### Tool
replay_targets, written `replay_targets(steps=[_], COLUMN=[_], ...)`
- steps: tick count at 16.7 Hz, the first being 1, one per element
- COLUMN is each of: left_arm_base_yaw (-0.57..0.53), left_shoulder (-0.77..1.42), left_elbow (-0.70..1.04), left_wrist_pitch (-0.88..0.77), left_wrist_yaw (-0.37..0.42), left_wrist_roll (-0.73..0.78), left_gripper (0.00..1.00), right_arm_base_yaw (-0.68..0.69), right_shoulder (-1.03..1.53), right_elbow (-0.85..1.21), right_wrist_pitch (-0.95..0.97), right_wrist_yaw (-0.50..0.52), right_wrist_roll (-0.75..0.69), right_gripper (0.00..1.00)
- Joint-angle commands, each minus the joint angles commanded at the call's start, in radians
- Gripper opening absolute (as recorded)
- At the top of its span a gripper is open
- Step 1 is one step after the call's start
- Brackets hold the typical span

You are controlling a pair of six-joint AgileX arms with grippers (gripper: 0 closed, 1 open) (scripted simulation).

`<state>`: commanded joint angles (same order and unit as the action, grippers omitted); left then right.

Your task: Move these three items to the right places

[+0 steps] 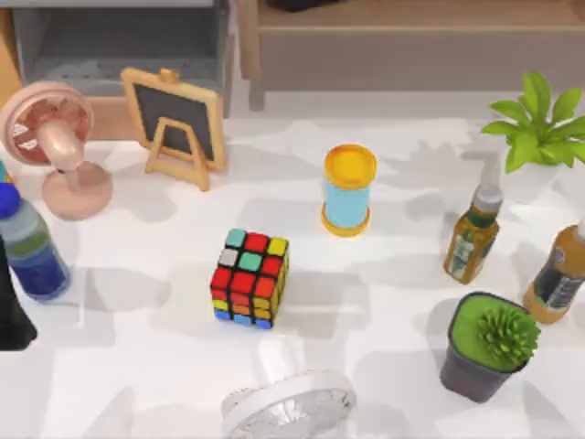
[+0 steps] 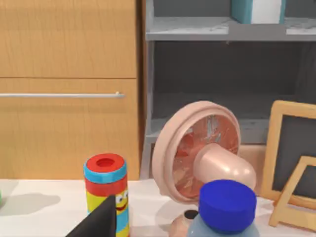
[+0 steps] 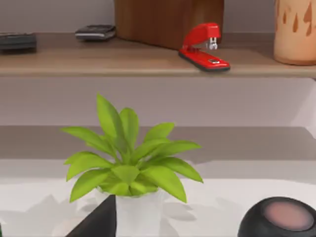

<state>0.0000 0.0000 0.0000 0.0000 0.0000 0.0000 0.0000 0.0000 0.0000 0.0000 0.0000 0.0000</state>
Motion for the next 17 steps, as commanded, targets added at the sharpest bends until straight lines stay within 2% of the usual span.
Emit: replay_targets(steps=[4,8,12,17], left_arm_base_yaw=[0.000,0.000,0.000,0.000], left_shoulder=[0.000,0.000,0.000,0.000], left_elbow=[0.000,0.000,0.000,0.000], left_wrist_pitch=[0.000,0.000,0.000,0.000], left_wrist_yaw=[0.000,0.000,0.000,0.000], left_wrist_roll=[0.000,0.000,0.000,0.000], left_gripper=[1.00,1.00,1.00,1.00], right_arm_base_yaw=[-0.008,-0.057,-0.135,-0.242], right_shoulder=[0.033,0.224,0.582,1.171], right_elbow=[0.024,0.162,0.376,0.668], right_wrist_pitch=[0.019,0.129,0.301,0.535], right_wrist_yaw=[-0.010,-0.058,-0.124,-0.215], right_wrist_roll=[-0.002,-0.003,0.001,0.006], right_gripper=[1.00,1.00,1.00,1.00])
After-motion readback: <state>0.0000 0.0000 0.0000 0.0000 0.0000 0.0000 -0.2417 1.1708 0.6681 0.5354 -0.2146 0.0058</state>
